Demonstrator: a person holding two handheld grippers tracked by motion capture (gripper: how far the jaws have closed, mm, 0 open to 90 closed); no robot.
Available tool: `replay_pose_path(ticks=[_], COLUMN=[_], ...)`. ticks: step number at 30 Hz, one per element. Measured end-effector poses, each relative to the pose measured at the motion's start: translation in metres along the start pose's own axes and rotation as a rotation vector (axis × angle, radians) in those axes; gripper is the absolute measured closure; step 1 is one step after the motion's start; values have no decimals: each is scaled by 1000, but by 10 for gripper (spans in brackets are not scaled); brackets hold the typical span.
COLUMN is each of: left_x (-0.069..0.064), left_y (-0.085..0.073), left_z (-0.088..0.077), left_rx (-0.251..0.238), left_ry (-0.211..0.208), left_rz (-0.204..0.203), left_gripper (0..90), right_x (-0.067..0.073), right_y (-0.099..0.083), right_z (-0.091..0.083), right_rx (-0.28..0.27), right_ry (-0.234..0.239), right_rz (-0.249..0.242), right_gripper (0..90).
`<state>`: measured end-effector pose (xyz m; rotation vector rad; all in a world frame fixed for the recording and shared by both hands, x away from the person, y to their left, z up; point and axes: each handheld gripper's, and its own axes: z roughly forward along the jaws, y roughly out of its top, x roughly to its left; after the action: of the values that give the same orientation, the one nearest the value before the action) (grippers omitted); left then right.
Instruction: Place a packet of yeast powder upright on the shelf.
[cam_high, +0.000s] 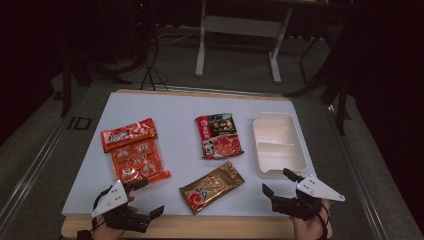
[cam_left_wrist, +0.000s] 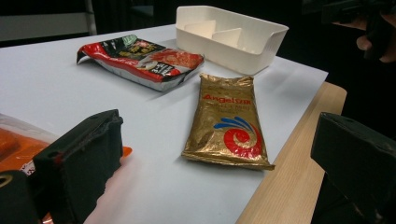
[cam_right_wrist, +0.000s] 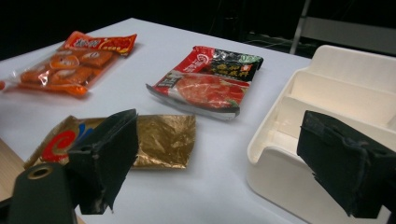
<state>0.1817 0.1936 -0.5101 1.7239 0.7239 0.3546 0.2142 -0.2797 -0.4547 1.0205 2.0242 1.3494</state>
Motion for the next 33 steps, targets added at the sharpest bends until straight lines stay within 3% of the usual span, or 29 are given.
replay_pose_path(ticks=[5, 11, 13, 17, 18, 28, 29, 33], left_x=[0, 2, 3, 4, 4, 1, 1, 1], left_y=[1, 3, 3, 2, 3, 2, 2, 2], left_z=[2, 4, 5, 4, 5, 6, 6, 6], left_rx=[3, -6, -6, -3, 0, 5, 7, 7], left_ry=[6, 13, 12, 14, 12, 0, 0, -3], left_rz=[-4, -2, -6, -6, -6, 5, 5, 3], left_gripper=[25, 26, 25, 26, 26, 26, 26, 26], right_x=[5, 9, 9, 6, 7, 9, 8, 9], right_y=[2, 2, 2, 2, 3, 18, 22, 26], right_z=[-1, -7, -9, -12, -16, -30, -32, -32], right_rx=[28, 23, 28, 20, -10, -72, -91, -94], right_ry=[7, -27, -64, -63, -64, -87, -57, -48], right_rz=[-27, -67, -78, -42, -32, -17, 1, -12], right_gripper=[139, 144, 136, 137, 139, 137, 133, 130])
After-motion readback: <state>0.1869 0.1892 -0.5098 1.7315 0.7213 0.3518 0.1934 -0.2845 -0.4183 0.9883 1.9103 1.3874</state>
